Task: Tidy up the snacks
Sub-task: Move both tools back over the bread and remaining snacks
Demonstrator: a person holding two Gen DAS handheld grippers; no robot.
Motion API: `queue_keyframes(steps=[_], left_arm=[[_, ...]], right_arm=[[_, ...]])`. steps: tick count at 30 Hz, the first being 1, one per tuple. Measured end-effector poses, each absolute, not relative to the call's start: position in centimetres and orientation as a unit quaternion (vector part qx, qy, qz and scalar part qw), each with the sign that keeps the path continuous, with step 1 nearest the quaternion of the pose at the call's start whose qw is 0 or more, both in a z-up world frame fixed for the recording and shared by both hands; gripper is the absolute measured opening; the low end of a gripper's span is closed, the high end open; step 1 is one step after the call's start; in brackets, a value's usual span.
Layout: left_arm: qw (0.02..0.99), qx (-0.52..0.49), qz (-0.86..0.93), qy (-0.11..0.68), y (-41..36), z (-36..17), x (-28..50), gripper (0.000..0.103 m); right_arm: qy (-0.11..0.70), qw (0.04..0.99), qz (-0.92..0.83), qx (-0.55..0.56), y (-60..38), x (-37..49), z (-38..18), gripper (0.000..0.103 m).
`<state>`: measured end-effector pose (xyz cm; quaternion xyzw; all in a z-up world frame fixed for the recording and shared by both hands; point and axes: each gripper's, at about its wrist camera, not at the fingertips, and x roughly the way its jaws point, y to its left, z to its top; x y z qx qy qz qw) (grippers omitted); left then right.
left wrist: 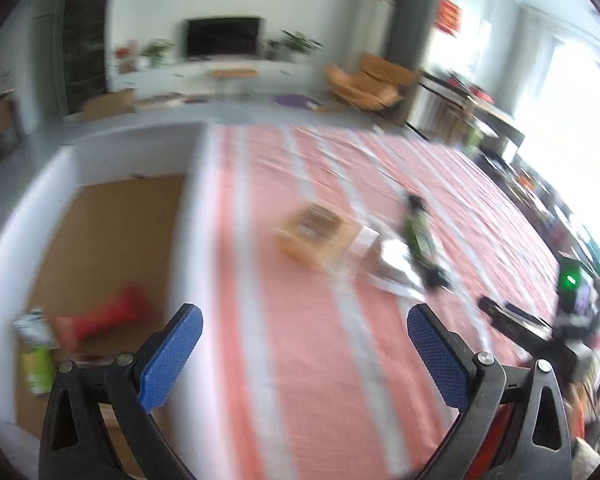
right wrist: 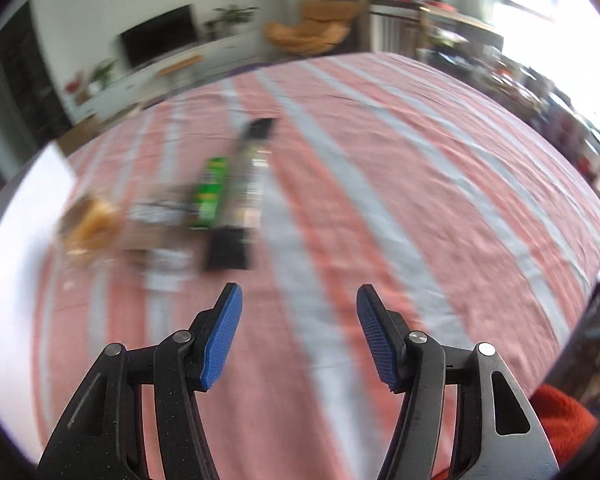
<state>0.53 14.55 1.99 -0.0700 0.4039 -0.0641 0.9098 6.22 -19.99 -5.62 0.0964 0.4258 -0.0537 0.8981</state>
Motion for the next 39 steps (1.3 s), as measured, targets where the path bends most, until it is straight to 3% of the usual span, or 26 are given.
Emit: queue_keyframes(steps=[3,7,20,39], left_arm=[[0.904,-0.048,-0.100,0.412,10.1,0.9,1.5,0.101],[0.899,-0.024,-0.107,0.423,6.4,-2.0,3.7,0.101],[0.884,0.015,-0.062,0.462,4.8,-10.1,5.6,0.101],[0.888,0.018,-0.054,0.456,5.1,-10.3,5.7,0.103]], right_arm=[[0.417,0.887,-0.068,0.186,-23.0,6.7,-6.5,0.065],[0.411,0.884,-0.081,0.208,-23.9,6.4,-6.6,0.065],[0.430,0.876,-0.105,0.191,-23.7,6.4,-8.0,0.067],[0.441,0.878,-0.109,0.150,-22.5,6.9,-8.3,0.077]])
